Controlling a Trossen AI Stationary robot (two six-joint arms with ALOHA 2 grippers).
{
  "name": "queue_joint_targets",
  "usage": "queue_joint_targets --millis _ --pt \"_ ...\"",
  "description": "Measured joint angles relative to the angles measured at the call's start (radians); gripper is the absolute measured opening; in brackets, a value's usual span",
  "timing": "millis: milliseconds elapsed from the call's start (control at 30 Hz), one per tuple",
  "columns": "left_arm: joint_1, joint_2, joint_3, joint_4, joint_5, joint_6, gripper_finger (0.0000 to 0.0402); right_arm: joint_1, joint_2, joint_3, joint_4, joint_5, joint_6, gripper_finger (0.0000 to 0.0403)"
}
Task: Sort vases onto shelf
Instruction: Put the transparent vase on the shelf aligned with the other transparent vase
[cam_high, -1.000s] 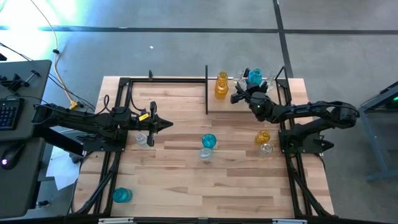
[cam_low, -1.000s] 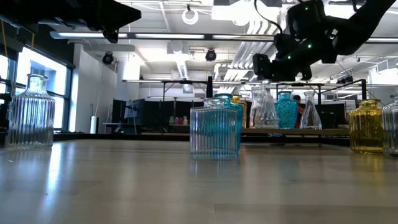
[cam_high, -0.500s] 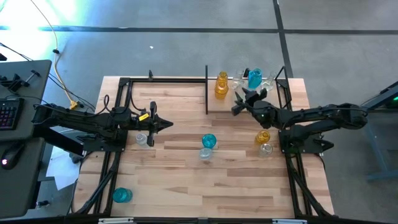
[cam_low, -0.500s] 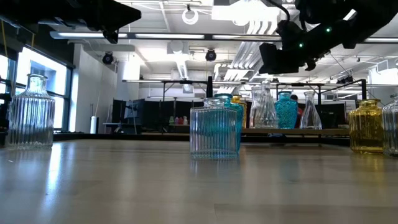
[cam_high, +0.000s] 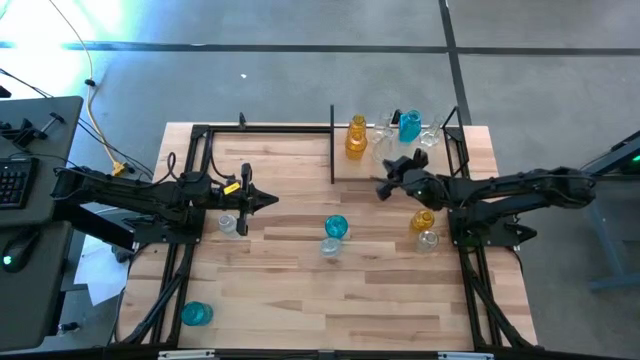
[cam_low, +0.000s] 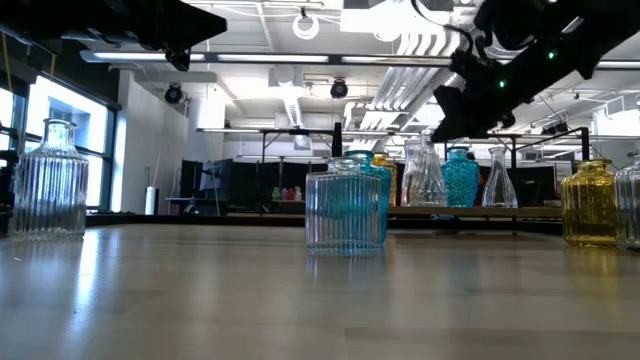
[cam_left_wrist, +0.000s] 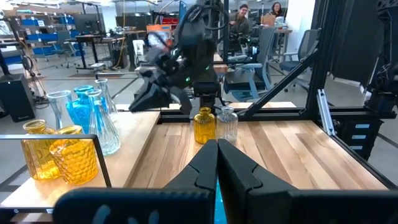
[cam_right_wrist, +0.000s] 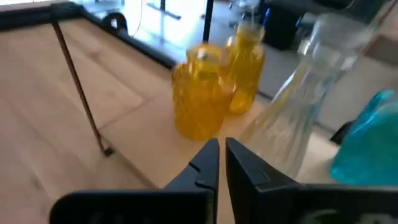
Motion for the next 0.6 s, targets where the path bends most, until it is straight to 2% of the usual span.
queue_joint_targets --millis 67,233,600 --pt "0.000 0.000 0.000 0.000 0.000 0.000 0.0000 -0.023 0.013 -0.019 -0.005 -0.031 0.035 0.0009" --pt "0.000 0.000 0.000 0.000 0.000 0.002 0.0000 -0.076 0.063 -0.042 0.009 -0.032 0.086 0.0001" --pt "0.000 0.000 0.000 0.000 0.000 0.009 0.0000 -0.185 0.158 -0.042 0.103 -0.063 0.086 0.0000"
